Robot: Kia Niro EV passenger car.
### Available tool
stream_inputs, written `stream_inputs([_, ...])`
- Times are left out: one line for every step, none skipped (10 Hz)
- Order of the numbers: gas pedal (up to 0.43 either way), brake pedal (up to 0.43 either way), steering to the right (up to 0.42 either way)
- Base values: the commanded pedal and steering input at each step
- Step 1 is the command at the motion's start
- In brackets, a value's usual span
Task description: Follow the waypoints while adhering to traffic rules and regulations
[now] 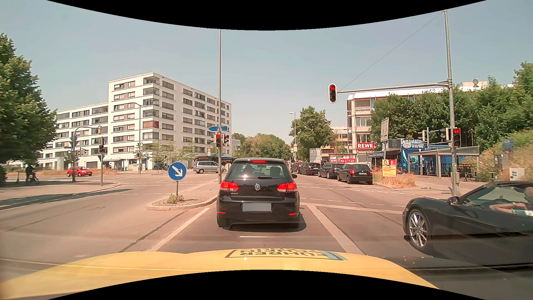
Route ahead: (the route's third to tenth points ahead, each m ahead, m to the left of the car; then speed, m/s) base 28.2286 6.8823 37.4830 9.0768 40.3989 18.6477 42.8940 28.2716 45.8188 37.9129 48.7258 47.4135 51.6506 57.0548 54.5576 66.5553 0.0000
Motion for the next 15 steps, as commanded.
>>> stream_inputs([0.000, 0.213, -0.008])
stream_inputs([0.000, 0.213, -0.008])
stream_inputs([0.000, 0.213, -0.008])
stream_inputs([0.000, 0.213, -0.008])
stream_inputs([0.000, 0.213, -0.008])
stream_inputs([0.000, 0.213, -0.008])
stream_inputs([0.000, 0.213, -0.008])
stream_inputs([0.000, 0.213, -0.008])
stream_inputs([0.000, 0.213, -0.008])
stream_inputs([0.000, 0.213, -0.008])
stream_inputs([0.000, 0.213, -0.008])
stream_inputs([0.000, 0.213, -0.008])
stream_inputs([0.000, 0.213, -0.008])
stream_inputs([0.000, 0.213, -0.008])
stream_inputs([0.000, 0.213, -0.008])
